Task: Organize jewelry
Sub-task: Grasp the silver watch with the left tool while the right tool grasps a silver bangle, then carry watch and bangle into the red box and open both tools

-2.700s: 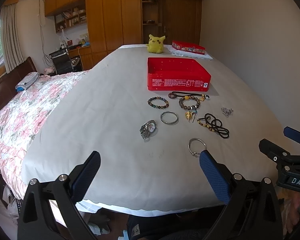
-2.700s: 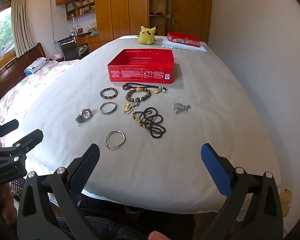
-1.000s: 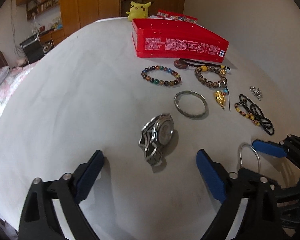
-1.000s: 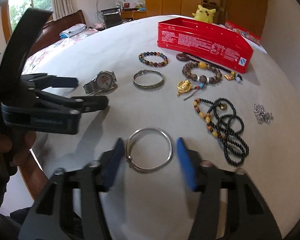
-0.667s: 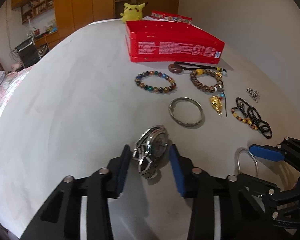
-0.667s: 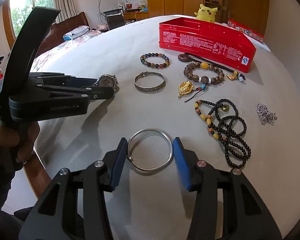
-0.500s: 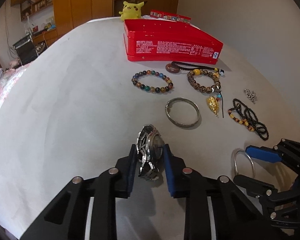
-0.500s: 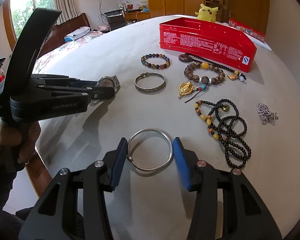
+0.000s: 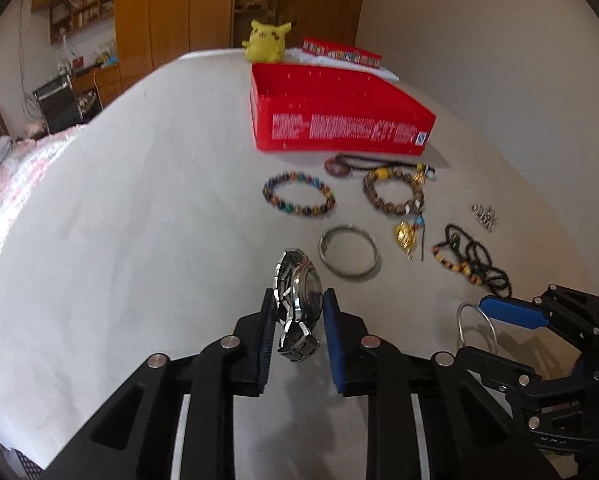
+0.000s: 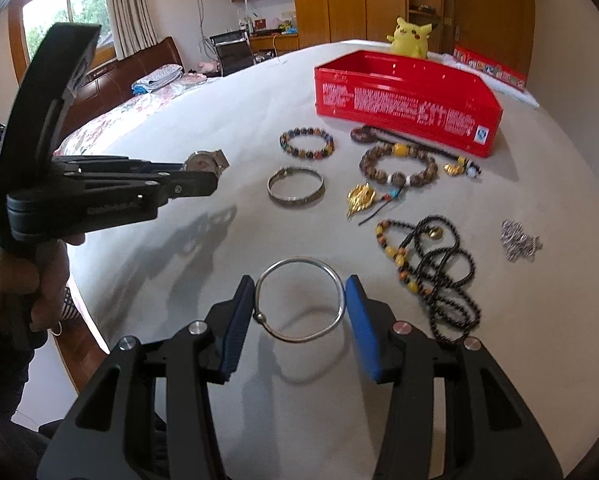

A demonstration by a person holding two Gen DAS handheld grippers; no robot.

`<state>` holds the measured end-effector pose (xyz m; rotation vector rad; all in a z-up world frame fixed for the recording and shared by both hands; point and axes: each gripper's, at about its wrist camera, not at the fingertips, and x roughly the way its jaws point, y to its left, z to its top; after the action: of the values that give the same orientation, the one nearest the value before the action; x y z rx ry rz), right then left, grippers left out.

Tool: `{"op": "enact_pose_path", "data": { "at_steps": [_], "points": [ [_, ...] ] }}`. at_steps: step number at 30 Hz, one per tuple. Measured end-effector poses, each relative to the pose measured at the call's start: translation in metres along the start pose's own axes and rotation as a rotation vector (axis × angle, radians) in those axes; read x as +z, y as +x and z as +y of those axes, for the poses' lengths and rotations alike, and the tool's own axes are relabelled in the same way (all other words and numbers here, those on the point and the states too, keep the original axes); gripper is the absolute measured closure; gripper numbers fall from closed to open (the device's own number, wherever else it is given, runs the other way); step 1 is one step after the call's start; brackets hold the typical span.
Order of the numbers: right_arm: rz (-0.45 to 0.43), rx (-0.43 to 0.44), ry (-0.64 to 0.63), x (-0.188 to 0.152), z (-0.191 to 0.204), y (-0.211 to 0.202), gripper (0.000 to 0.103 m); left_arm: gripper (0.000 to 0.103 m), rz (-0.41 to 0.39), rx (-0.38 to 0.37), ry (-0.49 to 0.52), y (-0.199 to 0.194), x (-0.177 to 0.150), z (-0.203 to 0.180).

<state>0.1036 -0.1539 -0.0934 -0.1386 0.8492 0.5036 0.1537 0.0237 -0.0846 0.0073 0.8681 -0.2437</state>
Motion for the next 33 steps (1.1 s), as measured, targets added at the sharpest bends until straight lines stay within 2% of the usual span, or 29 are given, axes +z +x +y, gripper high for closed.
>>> {"op": "enact_pose_path", "data": {
  "at_steps": [7, 14, 26, 33],
  "points": [
    [-0.031, -0.006, -0.009, 0.012, -0.004, -0.015, 0.057, 0.08, -0.03, 0.016, 0.007, -0.011, 0.015, -0.001],
    [-0.063, -0.024, -0.04, 0.038, -0.016, -0.028, 0.057, 0.08, -0.066, 0.026, 0.028, -0.011, 0.038, -0.005],
    [-0.106, -0.042, -0.077, 0.108, -0.054, -0.039, 0.057, 0.08, -0.118, 0.002, 0.071, -0.011, 0.095, -0.015],
    [-0.115, -0.07, -0.073, 0.158, -0.087, -0.027, 0.057, 0.08, -0.103, -0.013, 0.112, 0.013, 0.142, -0.018]
  ]
}}
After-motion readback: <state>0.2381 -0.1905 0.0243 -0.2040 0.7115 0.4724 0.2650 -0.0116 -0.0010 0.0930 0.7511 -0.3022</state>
